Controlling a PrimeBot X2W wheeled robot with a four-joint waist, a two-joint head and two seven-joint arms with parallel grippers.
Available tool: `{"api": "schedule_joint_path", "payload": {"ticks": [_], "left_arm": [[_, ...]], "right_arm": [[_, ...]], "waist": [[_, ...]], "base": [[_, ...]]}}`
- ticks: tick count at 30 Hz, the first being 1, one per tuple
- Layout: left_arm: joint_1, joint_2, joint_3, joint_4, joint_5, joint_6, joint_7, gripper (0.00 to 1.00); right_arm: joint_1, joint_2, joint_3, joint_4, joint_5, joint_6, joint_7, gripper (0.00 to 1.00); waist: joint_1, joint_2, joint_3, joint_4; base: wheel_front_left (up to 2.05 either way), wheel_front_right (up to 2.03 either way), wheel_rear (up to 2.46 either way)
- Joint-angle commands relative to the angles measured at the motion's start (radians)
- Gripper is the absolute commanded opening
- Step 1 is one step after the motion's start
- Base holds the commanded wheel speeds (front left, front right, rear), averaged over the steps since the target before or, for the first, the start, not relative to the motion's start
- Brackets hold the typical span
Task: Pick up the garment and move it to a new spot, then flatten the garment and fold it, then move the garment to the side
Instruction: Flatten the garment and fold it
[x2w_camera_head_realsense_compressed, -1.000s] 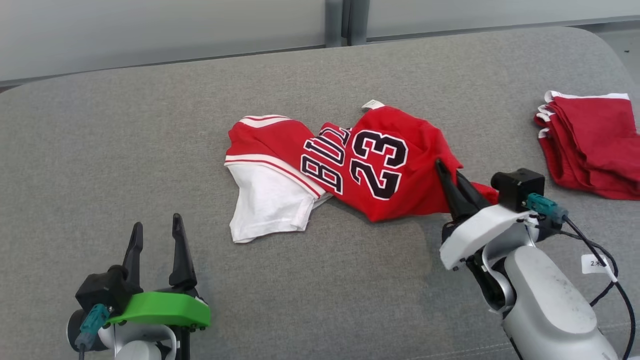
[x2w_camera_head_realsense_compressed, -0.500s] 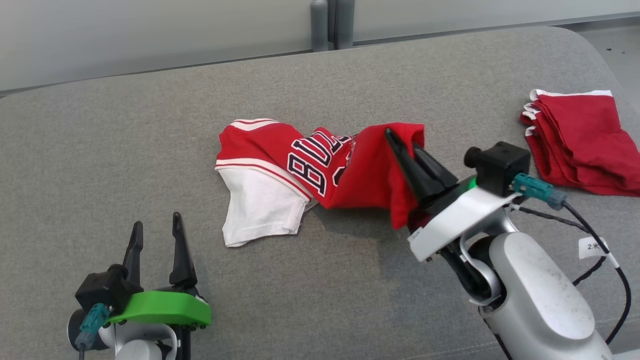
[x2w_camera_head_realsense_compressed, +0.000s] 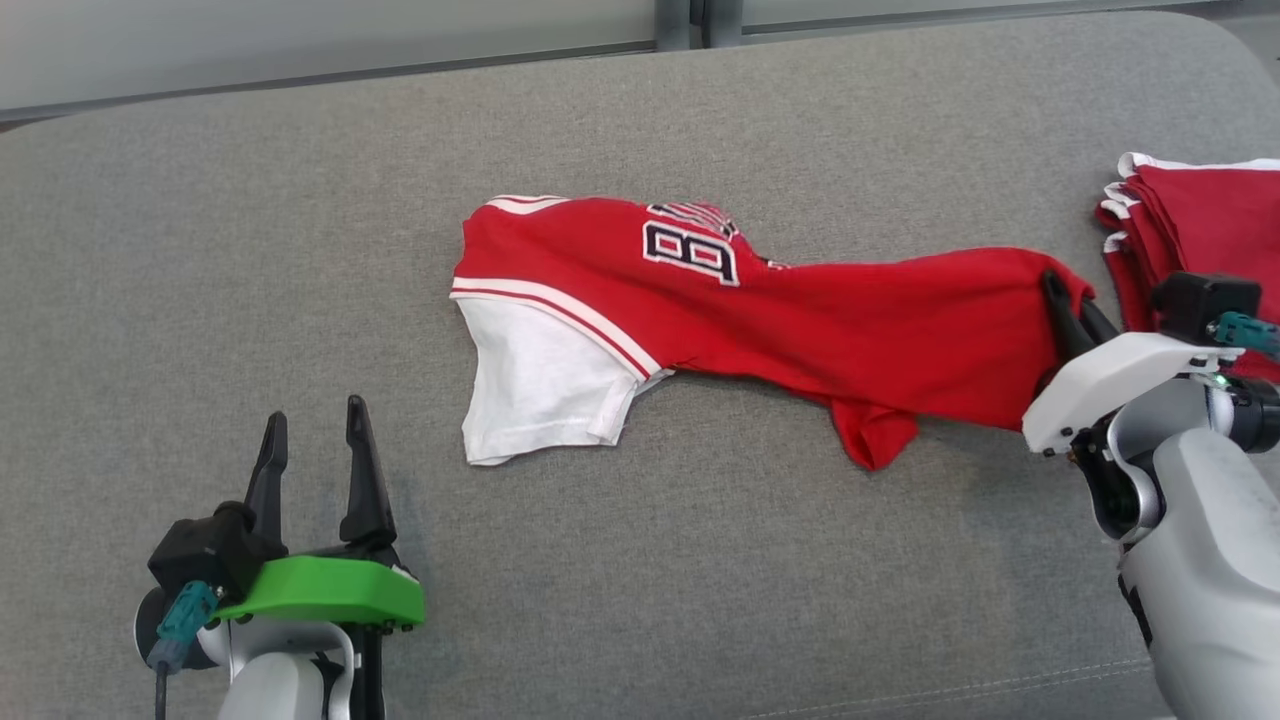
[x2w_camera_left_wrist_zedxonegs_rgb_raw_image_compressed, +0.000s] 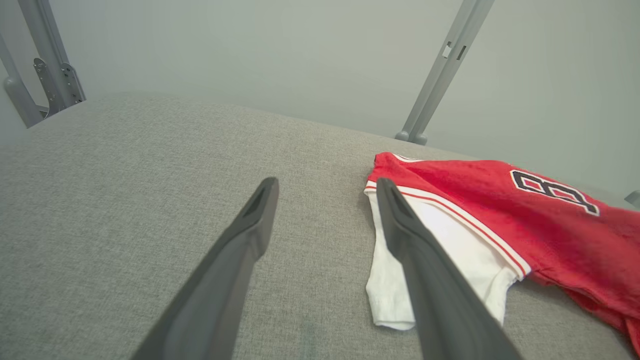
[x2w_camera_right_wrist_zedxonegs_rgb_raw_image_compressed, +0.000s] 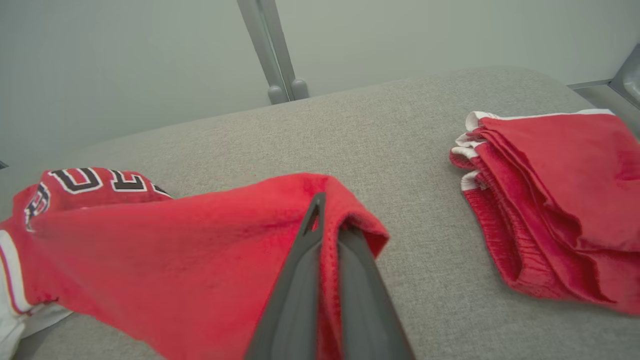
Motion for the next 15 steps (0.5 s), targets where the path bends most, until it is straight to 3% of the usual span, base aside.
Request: {"api": "schedule_joint_path", "payload": {"ticks": [1, 12, 13, 14, 15], "left_arm": [[-0.015, -0.002, -0.002, 0.003, 0.005, -0.006, -0.003, 1.00], [-0.051, -0.004, -0.019, 0.021, 0.017, -0.016, -0.003, 1.00], [-0.053, -0.005, -0.021, 0.024, 0.018, -0.016, -0.003, 1.00], [-0.056, -0.005, -0.023, 0.025, 0.019, -0.017, -0.003, 1.00], [-0.060, -0.005, -0.025, 0.028, 0.021, -0.018, -0.003, 1.00]], "right_arm": [[-0.028, -0.012, -0.010, 0.034, -0.015, 0.000, -0.013, 0.00], [-0.208, -0.049, 0.000, 0.332, -0.032, 0.000, -0.076, 0.00], [-0.222, -0.052, 0.008, 0.357, -0.035, 0.000, -0.085, 0.03], [-0.239, -0.057, 0.013, 0.380, -0.037, 0.000, -0.098, 0.13], [-0.252, -0.060, 0.018, 0.402, -0.041, 0.000, -0.111, 0.39]], "waist": [[0.0000, -0.0001, 0.018, 0.012], [0.0000, -0.0001, 0.059, 0.039], [0.0000, -0.0001, 0.062, 0.040], [0.0000, -0.0001, 0.064, 0.041], [0.0000, -0.0001, 0.066, 0.041]], "base": [[0.00, 0.00, 0.00], [0.00, 0.00, 0.00], [0.00, 0.00, 0.00], [0.00, 0.00, 0.00], [0.00, 0.00, 0.00]]}}
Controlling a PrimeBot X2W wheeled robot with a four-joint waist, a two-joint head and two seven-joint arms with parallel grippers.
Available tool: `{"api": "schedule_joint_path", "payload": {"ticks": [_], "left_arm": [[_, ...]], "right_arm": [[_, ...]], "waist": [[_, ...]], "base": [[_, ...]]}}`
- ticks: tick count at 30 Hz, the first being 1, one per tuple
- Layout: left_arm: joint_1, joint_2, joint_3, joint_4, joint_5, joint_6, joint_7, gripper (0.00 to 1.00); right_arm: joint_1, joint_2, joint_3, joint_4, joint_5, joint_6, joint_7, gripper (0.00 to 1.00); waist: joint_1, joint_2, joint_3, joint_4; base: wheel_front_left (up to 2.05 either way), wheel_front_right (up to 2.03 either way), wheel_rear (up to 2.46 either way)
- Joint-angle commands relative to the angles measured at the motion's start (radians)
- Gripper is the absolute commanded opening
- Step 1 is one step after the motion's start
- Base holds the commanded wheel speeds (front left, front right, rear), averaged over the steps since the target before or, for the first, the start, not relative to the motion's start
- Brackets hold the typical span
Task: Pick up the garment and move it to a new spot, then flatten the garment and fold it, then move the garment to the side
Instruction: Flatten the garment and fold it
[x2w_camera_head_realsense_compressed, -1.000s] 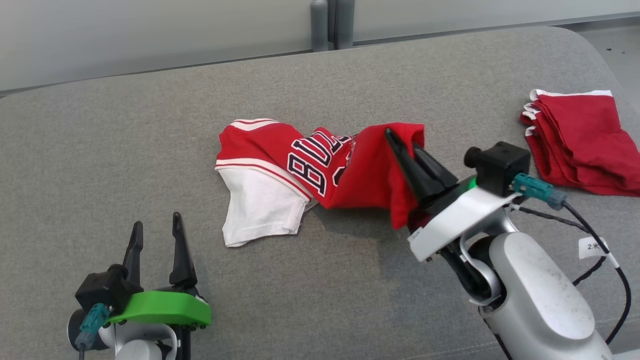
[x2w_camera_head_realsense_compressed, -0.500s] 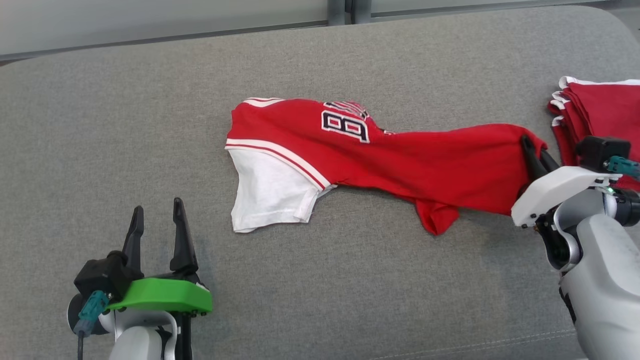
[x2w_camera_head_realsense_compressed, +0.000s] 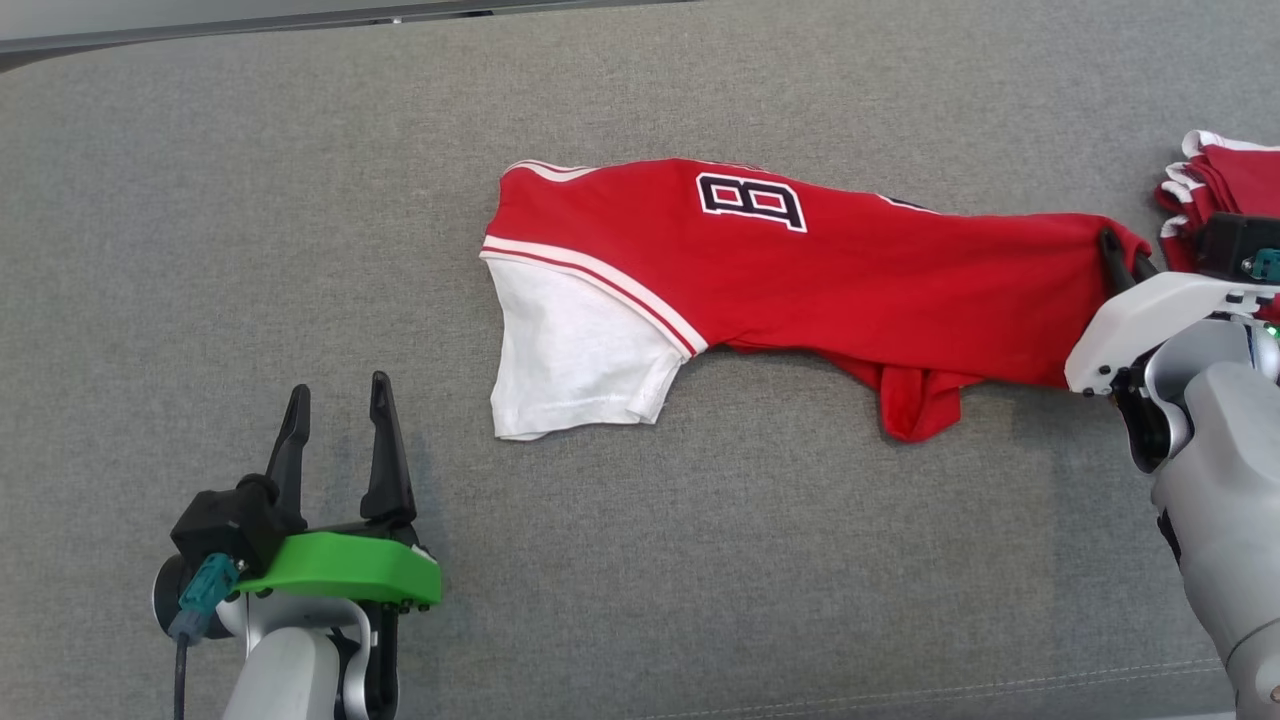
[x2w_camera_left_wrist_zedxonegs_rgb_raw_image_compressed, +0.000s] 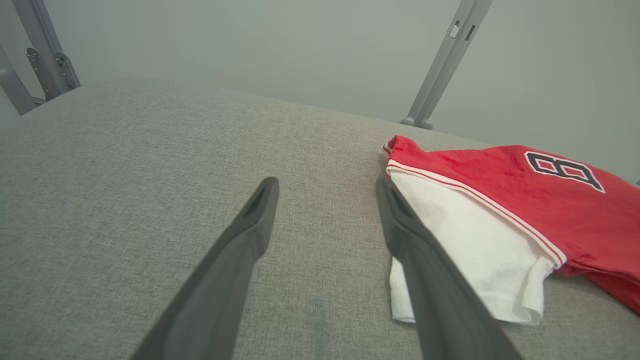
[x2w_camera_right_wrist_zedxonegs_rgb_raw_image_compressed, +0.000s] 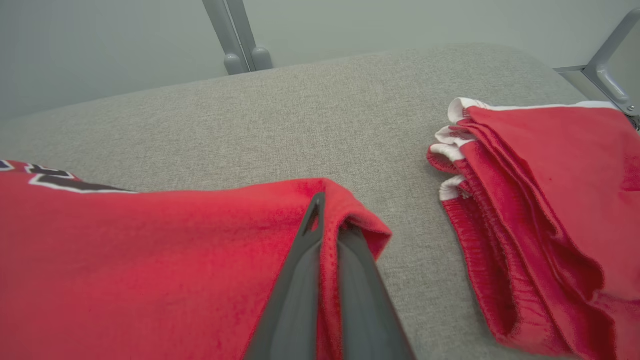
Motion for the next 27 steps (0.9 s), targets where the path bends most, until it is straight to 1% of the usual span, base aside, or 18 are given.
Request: {"api": "schedule_joint_path", "payload": {"ticks": [1, 2, 6, 9, 14, 16, 19, 23, 27], "left_arm": [[-0.015, 0.000, -0.003, 0.006, 0.008, -0.002, -0.003, 1.00], [-0.017, 0.000, -0.004, 0.007, 0.008, -0.003, -0.003, 1.00], [-0.012, -0.001, -0.004, 0.012, 0.006, -0.004, -0.003, 1.00], [-0.007, 0.000, -0.004, 0.015, 0.007, -0.006, -0.003, 1.00], [-0.004, 0.001, 0.001, 0.013, 0.010, -0.005, -0.003, 1.00], [0.001, 0.002, 0.002, 0.013, 0.012, -0.006, -0.003, 1.00], [0.014, 0.003, 0.005, 0.013, 0.012, -0.004, -0.003, 1.00], [0.025, 0.003, 0.010, 0.011, 0.010, -0.002, -0.003, 1.00], [0.038, 0.002, 0.006, 0.009, 0.008, 0.000, -0.003, 1.00]], "right_arm": [[-0.019, -0.010, 0.011, 0.025, -0.011, 0.000, -0.022, 0.95], [-0.030, -0.015, 0.021, 0.042, -0.015, 0.000, -0.036, 1.00], [-0.053, -0.026, 0.059, 0.086, -0.003, 0.000, -0.075, 1.00], [-0.050, -0.048, 0.096, 0.103, -0.001, 0.000, -0.094, 1.00], [-0.030, -0.056, 0.154, 0.076, 0.023, 0.000, -0.115, 1.00], [-0.014, -0.055, 0.182, 0.042, 0.031, 0.000, -0.121, 1.00], [0.028, -0.034, 0.223, -0.041, 0.058, 0.000, -0.125, 1.00], [0.115, -0.016, 0.268, -0.203, 0.092, 0.000, -0.124, 1.00], [0.219, 0.002, 0.272, -0.358, 0.098, 0.000, -0.125, 1.00]], "waist": [[-0.0001, -0.0001, 0.004, 0.002], [-0.0001, -0.0001, 0.005, 0.001], [-0.0001, -0.0001, 0.001, -0.015], [-0.0001, -0.0001, -0.003, -0.034], [-0.0001, -0.0001, -0.011, -0.069], [-0.0001, -0.0001, -0.016, -0.083], [-0.0001, -0.0001, -0.028, -0.100], [-0.0001, -0.0001, -0.047, -0.123], [-0.0001, -0.0001, -0.073, -0.138]], "base": [[0.00, 0.00, 0.00], [0.00, 0.00, 0.00], [0.00, 0.00, 0.00], [0.00, 0.00, 0.00], [0.00, 0.00, 0.00], [0.00, 0.00, 0.00], [0.00, 0.00, 0.00], [0.00, 0.00, 0.00], [0.00, 0.00, 0.00]]}}
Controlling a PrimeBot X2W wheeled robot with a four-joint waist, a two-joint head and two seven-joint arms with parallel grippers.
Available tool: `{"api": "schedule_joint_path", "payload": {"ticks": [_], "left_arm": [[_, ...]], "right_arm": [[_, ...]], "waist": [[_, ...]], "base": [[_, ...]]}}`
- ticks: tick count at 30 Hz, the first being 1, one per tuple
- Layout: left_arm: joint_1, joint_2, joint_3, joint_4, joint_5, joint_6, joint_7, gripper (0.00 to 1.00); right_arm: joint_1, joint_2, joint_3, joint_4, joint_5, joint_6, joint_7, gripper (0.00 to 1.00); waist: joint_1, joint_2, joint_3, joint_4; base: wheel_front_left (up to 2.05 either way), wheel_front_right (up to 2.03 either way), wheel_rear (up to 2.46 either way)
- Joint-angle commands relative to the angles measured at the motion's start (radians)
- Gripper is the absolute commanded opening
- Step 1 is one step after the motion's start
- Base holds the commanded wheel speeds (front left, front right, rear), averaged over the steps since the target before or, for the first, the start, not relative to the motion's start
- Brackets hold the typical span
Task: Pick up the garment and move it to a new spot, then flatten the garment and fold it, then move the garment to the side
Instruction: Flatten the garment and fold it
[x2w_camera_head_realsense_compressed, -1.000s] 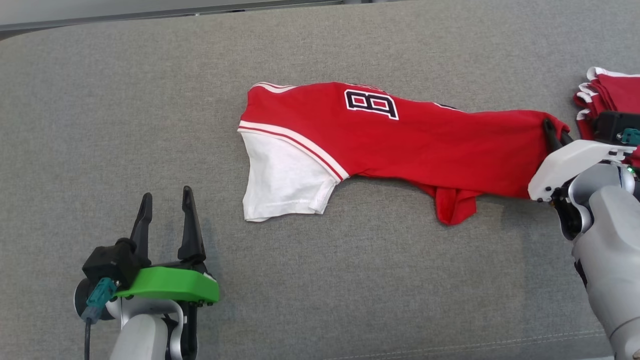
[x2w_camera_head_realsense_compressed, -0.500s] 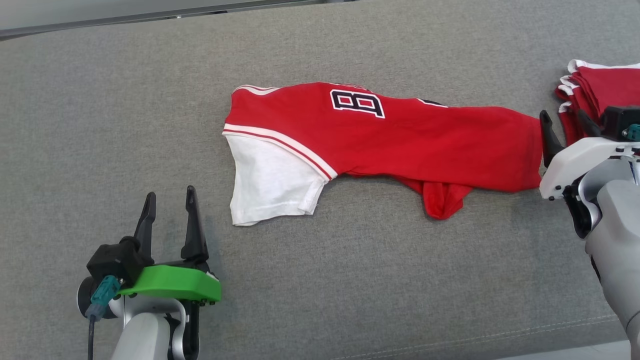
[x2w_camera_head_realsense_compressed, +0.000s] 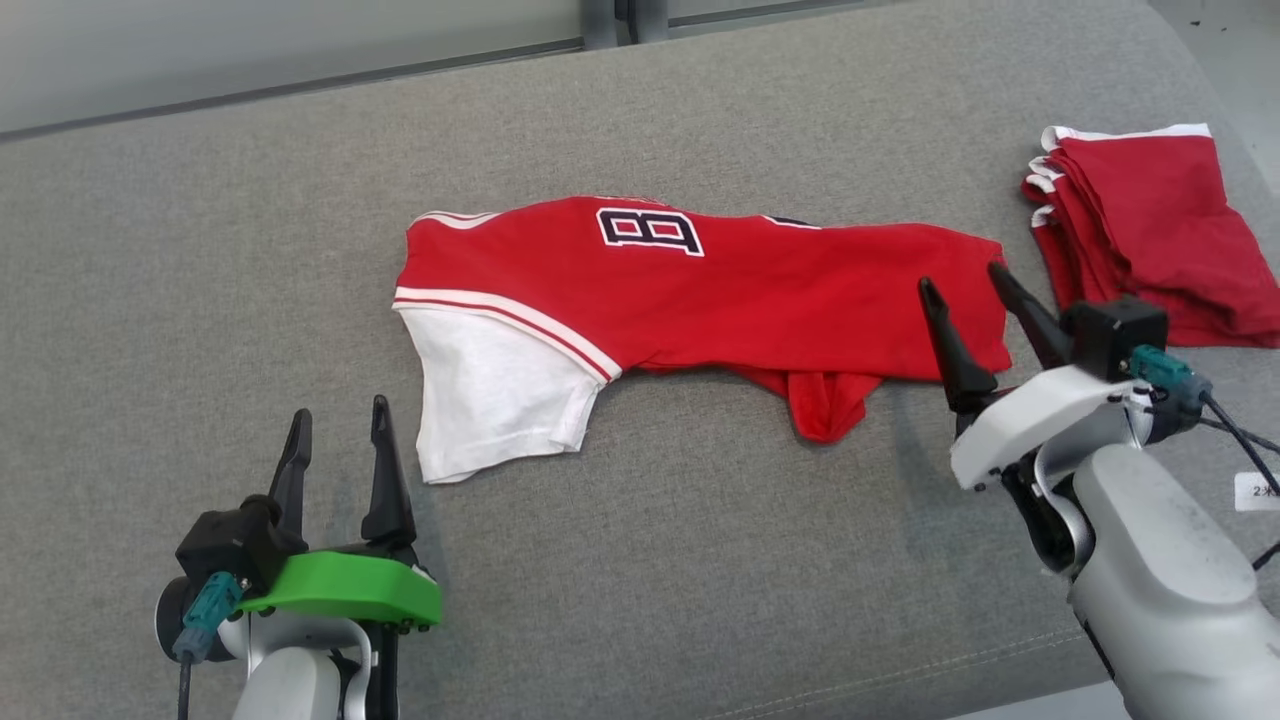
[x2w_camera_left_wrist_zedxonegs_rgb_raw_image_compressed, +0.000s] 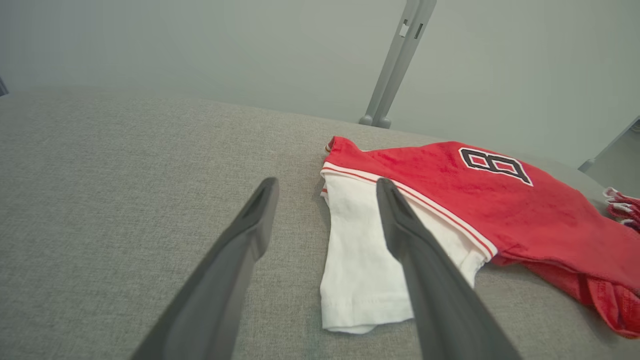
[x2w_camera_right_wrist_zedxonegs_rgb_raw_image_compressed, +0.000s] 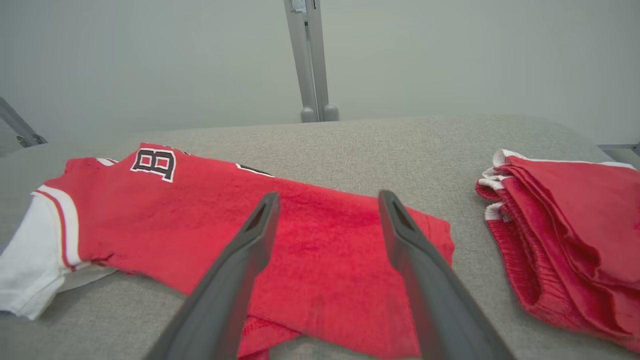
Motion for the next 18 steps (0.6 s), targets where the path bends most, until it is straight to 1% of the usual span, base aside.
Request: {"api": "schedule_joint_path", "payload": {"ticks": [1, 5, 9, 13, 14, 18], "left_arm": [[0.016, 0.004, 0.001, -0.005, 0.001, 0.001, -0.003, 1.00], [0.037, 0.001, -0.007, -0.009, -0.003, 0.003, -0.002, 1.00], [0.059, -0.001, -0.018, -0.012, -0.010, 0.008, -0.003, 1.00], [0.092, -0.003, -0.028, -0.016, -0.018, 0.011, -0.002, 1.00], [0.092, -0.003, -0.028, -0.016, -0.018, 0.011, -0.002, 1.00], [0.120, -0.004, -0.038, -0.020, -0.029, 0.014, -0.003, 1.00]], "right_arm": [[0.053, 0.002, -0.010, -0.053, -0.011, 0.000, -0.003, 1.00], [0.167, 0.032, -0.053, -0.176, -0.061, 0.000, -0.003, 1.00], [0.267, 0.077, -0.114, -0.265, -0.128, 0.000, -0.003, 1.00], [0.351, 0.129, -0.173, -0.325, -0.191, 0.000, -0.003, 1.00], [0.351, 0.129, -0.173, -0.325, -0.191, 0.000, -0.003, 1.00], [0.409, 0.164, -0.211, -0.370, -0.234, 0.000, 0.005, 1.00]], "waist": [[0.0000, 0.0000, -0.026, -0.016], [0.0000, 0.0000, -0.056, -0.023], [0.0000, 0.0000, -0.086, -0.025], [0.0000, 0.0000, -0.116, -0.026], [0.0000, 0.0000, -0.116, -0.026], [0.0000, 0.0000, -0.142, -0.025]], "base": [[0.00, 0.00, 0.00], [0.00, 0.00, 0.00], [0.00, 0.00, 0.00], [0.00, 0.00, 0.00], [0.00, 0.00, 0.00], [0.00, 0.00, 0.00]]}}
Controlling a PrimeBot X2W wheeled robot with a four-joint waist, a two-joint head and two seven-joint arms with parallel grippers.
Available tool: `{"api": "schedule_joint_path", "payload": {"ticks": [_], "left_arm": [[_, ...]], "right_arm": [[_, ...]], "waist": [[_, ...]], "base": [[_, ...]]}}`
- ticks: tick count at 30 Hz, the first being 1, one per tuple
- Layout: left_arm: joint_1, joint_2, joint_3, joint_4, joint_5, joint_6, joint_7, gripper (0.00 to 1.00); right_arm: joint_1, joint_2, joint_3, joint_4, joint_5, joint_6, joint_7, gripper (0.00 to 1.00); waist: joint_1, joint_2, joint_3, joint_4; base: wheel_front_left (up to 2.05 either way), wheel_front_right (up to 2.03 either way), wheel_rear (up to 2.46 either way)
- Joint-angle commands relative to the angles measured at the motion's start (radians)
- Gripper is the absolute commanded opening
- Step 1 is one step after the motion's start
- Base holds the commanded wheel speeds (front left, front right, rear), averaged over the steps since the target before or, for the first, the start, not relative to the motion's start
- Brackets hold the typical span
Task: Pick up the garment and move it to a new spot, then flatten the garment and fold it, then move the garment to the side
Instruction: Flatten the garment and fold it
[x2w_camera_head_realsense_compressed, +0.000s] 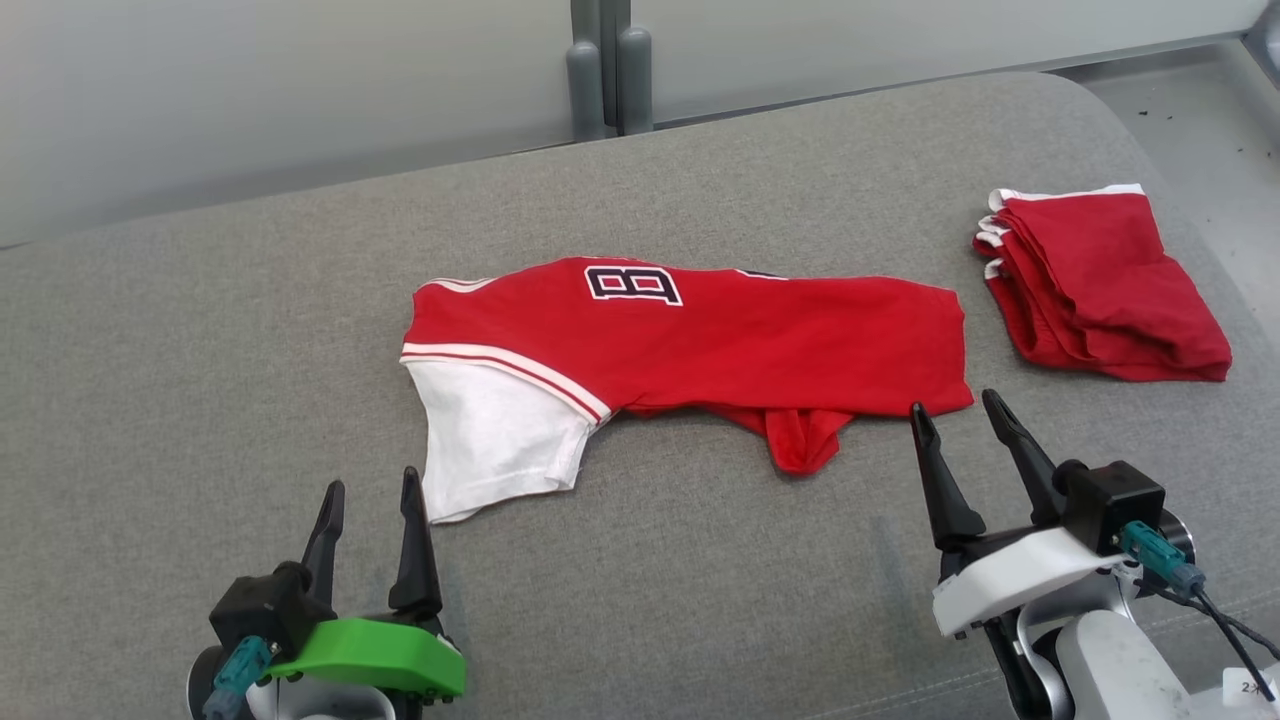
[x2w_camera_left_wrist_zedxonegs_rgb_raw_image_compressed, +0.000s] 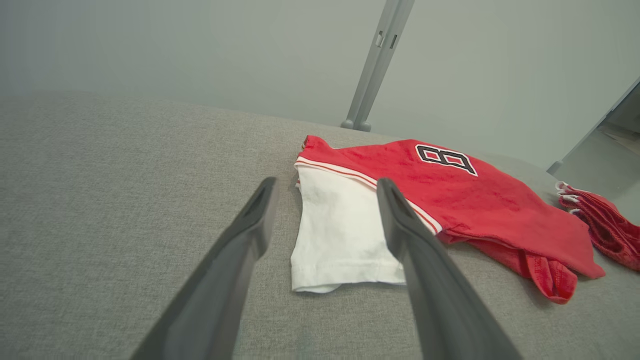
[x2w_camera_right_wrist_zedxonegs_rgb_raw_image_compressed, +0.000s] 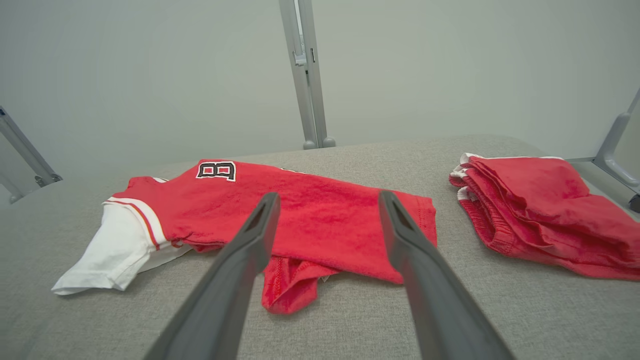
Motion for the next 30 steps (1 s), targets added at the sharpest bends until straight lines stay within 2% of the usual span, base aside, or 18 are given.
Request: {"api": "schedule_joint_path", "payload": {"ticks": [1, 15, 30], "left_arm": [[0.018, 0.001, -0.003, -0.003, -0.011, 0.006, -0.002, 1.00], [0.068, -0.001, -0.032, -0.023, -0.025, 0.020, -0.001, 1.00], [0.053, 0.009, -0.050, -0.010, -0.032, 0.021, 0.010, 1.00]], "right_arm": [[0.020, 0.003, -0.009, -0.011, -0.012, 0.000, 0.005, 1.00], [0.102, 0.040, -0.060, -0.122, -0.068, 0.000, 0.065, 1.00], [0.104, 0.048, -0.079, -0.150, -0.069, 0.000, 0.073, 1.00]], "waist": [[0.0001, 0.0002, -0.018, 0.000], [0.0001, 0.0002, -0.071, -0.001], [0.0001, 0.0002, -0.061, -0.014]], "base": [[0.00, 0.00, 0.00], [0.00, 0.00, 0.00], [0.00, 0.00, 0.00]]}}
